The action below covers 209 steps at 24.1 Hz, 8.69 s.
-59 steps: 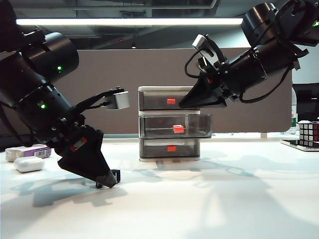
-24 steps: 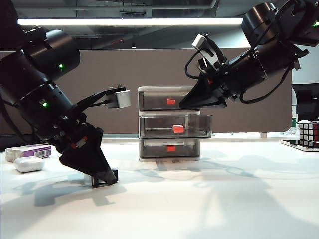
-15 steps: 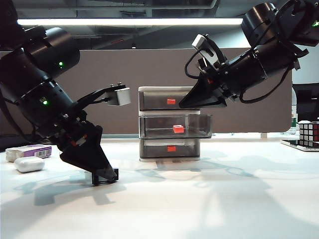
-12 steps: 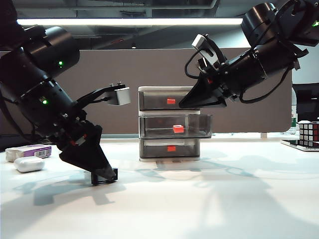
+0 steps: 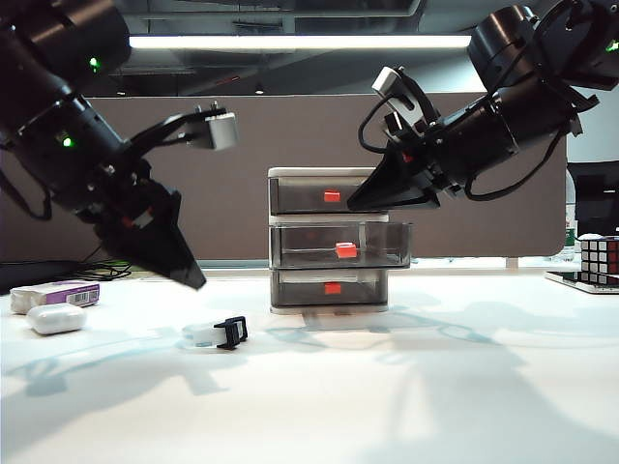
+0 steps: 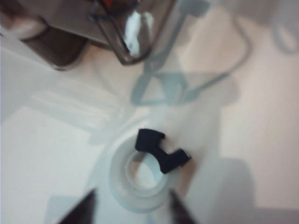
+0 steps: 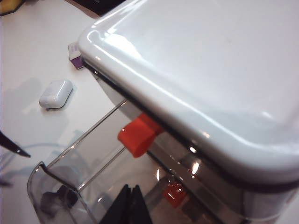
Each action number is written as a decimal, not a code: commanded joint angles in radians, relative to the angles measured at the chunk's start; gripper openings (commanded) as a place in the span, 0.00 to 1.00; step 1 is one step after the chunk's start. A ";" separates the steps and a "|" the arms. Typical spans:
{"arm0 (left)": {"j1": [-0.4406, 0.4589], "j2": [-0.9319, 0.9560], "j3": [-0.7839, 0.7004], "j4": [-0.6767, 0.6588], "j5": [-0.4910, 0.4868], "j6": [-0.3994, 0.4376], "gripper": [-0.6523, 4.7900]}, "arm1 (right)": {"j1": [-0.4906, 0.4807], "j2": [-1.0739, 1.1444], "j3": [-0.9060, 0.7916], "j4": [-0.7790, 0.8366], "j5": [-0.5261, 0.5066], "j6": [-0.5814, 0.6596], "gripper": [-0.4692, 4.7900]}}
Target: Open the second layer of the drawer on the table, pick up the transparent tape on the table and put it in, and finally close the drawer.
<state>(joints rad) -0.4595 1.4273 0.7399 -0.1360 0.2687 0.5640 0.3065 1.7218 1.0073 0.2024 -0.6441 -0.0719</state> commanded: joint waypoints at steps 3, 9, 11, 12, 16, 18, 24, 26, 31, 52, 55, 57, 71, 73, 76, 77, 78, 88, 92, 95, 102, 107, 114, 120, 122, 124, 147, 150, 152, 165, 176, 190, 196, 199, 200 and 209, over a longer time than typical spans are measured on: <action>0.002 0.011 0.000 0.003 0.050 0.011 0.70 | 0.000 -0.004 0.005 0.008 -0.003 -0.004 0.08; 0.003 0.095 0.000 0.077 0.079 0.075 0.78 | 0.000 -0.004 0.005 0.007 -0.003 -0.004 0.08; 0.012 0.136 0.000 0.093 0.103 0.076 0.88 | 0.000 -0.004 0.004 0.005 -0.003 -0.007 0.08; 0.013 0.146 0.000 0.093 0.103 0.077 0.88 | 0.000 -0.004 0.004 0.003 -0.003 -0.008 0.08; 0.056 0.189 0.000 0.145 0.132 0.117 0.88 | 0.000 -0.004 0.004 -0.006 -0.002 -0.013 0.08; 0.085 0.200 0.000 0.183 0.187 0.116 0.88 | 0.000 -0.004 0.004 -0.006 -0.002 -0.015 0.08; 0.143 0.220 0.000 0.213 0.304 0.109 0.88 | 0.000 -0.004 0.004 -0.011 -0.002 -0.019 0.08; 0.143 0.240 0.000 0.222 0.338 0.109 0.88 | 0.000 -0.004 0.004 -0.011 -0.002 -0.019 0.08; 0.142 0.299 0.000 0.237 0.338 0.109 0.86 | 0.000 -0.004 0.004 -0.015 -0.002 -0.019 0.08; 0.142 0.322 0.000 0.266 0.379 0.023 0.11 | 0.000 -0.004 0.004 -0.043 0.021 -0.034 0.08; 0.142 0.280 0.000 0.251 0.343 0.023 0.11 | 0.000 -0.004 0.004 -0.043 0.021 -0.034 0.08; 0.142 0.233 0.000 0.238 0.312 0.023 0.11 | 0.000 -0.004 0.004 -0.043 0.021 -0.033 0.08; 0.045 -0.034 0.046 0.311 0.332 -0.086 0.12 | 0.000 -0.004 0.004 -0.041 0.017 -0.033 0.08; 0.016 -0.021 0.072 0.311 0.302 -0.084 0.12 | 0.000 -0.004 0.004 -0.040 0.016 -0.033 0.08; -0.006 0.035 0.131 0.309 0.296 -0.087 0.12 | 0.000 -0.004 0.004 -0.041 0.016 -0.033 0.08; -0.006 0.056 0.152 0.309 0.296 -0.095 0.12 | 0.000 -0.005 0.004 -0.041 0.016 -0.033 0.08; -0.006 0.078 0.173 0.309 0.295 -0.106 0.12 | 0.000 -0.005 0.004 -0.042 0.016 -0.033 0.08; -0.020 0.226 0.266 0.310 0.292 -0.131 0.12 | 0.000 -0.040 0.004 -0.048 0.024 -0.035 0.08; -0.027 0.249 0.269 0.310 0.291 -0.136 0.12 | 0.000 -0.072 0.005 -0.048 0.024 -0.035 0.08; -0.039 0.254 0.269 0.310 0.291 -0.136 0.15 | 0.000 -0.077 0.004 -0.054 0.024 -0.034 0.08; -0.040 0.266 0.269 0.310 0.267 -0.161 0.58 | 0.000 -0.080 0.004 -0.084 0.020 -0.035 0.08; -0.040 0.270 0.269 0.317 0.270 -0.161 0.65 | 0.000 -0.089 0.004 -0.090 0.016 -0.035 0.08; -0.040 0.271 0.269 0.335 0.274 -0.180 0.88 | 0.000 -0.097 0.004 -0.093 0.016 -0.037 0.08; -0.048 0.266 0.269 0.362 0.262 -0.265 0.82 | 0.000 -0.101 0.004 -0.093 0.013 -0.037 0.08; -0.050 0.249 0.269 0.334 0.266 -0.288 0.71 | 0.000 -0.114 0.005 -0.090 0.012 -0.037 0.08; -0.050 0.219 0.269 0.275 0.270 -0.288 0.40 | 0.003 -0.139 0.005 -0.084 0.012 -0.037 0.08; -0.065 0.263 0.266 0.067 0.313 -0.209 0.11 | 0.048 0.134 0.394 -0.168 0.078 -0.033 0.08; -0.065 0.282 0.266 0.123 0.289 -0.229 0.11 | 0.061 0.163 0.393 -0.178 0.096 -0.033 0.08; -0.065 0.294 0.266 0.162 0.245 -0.246 0.11 | 0.062 0.168 0.393 -0.185 0.108 -0.034 0.08; -0.065 0.407 0.266 0.496 0.009 -0.338 0.11 | 0.064 0.170 0.393 -0.229 0.130 -0.061 0.08; -0.071 0.413 0.266 0.620 -0.048 -0.363 0.11 | 0.064 0.171 0.392 -0.235 0.146 -0.063 0.08; -0.074 0.214 0.185 0.587 -0.095 -0.298 0.11 | 0.064 0.083 0.395 -0.260 0.140 -0.120 0.08; -0.054 -0.272 -0.088 0.440 -0.233 -0.311 0.11 | 0.057 -0.134 0.348 -0.334 0.155 -0.119 0.08; -0.055 -0.578 -0.215 0.303 -0.296 -0.357 0.11 | 0.058 -0.293 0.197 -0.314 0.183 -0.104 0.08; -0.055 -0.638 -0.238 0.282 -0.295 -0.373 0.11 | 0.058 -0.328 0.157 -0.303 0.187 -0.095 0.08; -0.056 -1.251 -0.546 0.157 -0.467 -0.579 0.11 | 0.066 -0.713 -0.350 -0.177 0.343 0.047 0.08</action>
<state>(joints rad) -0.5140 0.2073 0.2150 0.0212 -0.1913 0.0292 0.3706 1.0309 0.6910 -0.0063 -0.3321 -0.0483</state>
